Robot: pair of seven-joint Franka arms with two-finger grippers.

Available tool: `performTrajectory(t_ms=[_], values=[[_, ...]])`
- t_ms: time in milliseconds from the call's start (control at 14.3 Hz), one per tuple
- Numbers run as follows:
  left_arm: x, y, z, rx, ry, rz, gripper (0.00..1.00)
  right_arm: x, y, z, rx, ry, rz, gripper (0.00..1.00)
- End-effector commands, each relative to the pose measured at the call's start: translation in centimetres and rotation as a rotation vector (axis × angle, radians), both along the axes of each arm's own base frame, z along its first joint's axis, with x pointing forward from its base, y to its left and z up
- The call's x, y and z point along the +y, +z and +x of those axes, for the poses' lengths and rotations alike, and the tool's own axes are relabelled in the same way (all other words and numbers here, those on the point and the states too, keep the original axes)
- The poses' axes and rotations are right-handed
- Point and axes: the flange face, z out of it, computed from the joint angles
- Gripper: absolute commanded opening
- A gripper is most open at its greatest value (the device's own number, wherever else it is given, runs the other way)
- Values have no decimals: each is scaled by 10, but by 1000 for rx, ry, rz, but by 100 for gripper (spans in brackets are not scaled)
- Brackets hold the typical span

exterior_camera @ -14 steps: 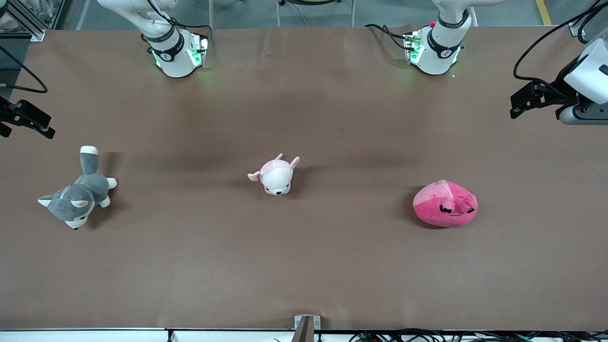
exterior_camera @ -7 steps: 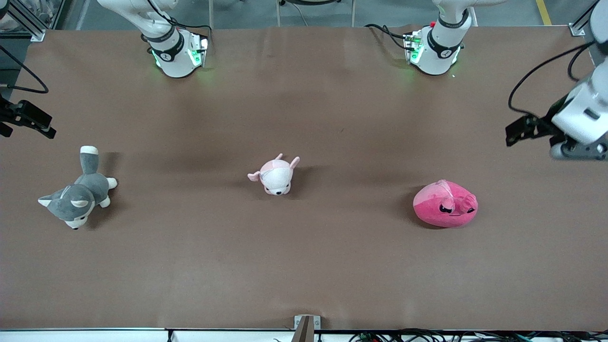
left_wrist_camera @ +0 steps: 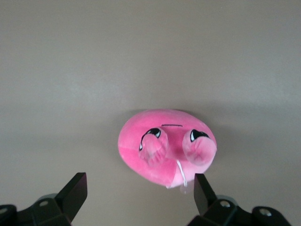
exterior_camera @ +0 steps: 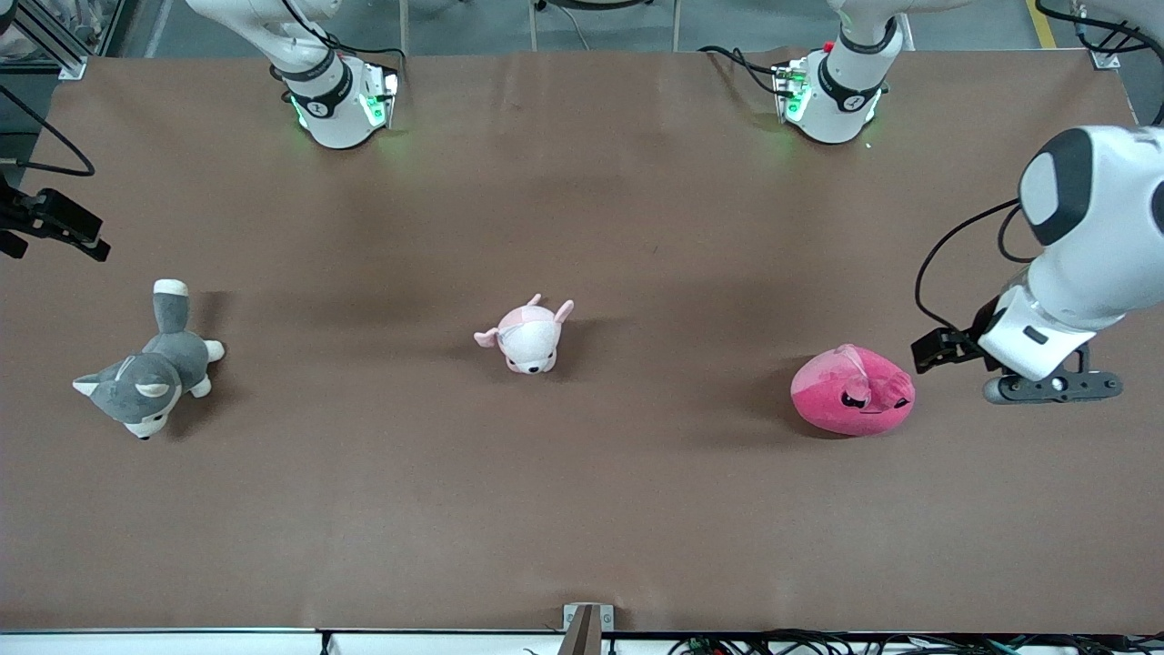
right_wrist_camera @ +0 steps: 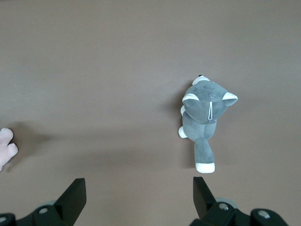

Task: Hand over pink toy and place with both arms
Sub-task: 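Lower the left gripper onto the pink plush and close on it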

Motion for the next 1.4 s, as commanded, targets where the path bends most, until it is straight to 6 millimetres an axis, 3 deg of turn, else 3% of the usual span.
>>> performTrajectory(t_ms=[0, 350, 841, 1192, 1332], values=[[-2, -29, -9, -58, 5, -1, 100, 2, 7, -8, -8, -1, -4, 100], [1, -72, -3, -14, 32, -33, 85, 5, 6, -7, -9, -1, 20, 100], [-1, -93, 5, -16, 39, -47, 59, 6, 7, -7, -14, 9, 53, 100], [-4, -102, 3, 9, 77, -88, 12, 4, 6, -7, -13, 6, 42, 100], [-4, -94, 2, 3, 69, -89, 1, 5, 6, -7, -11, 11, 38, 100]])
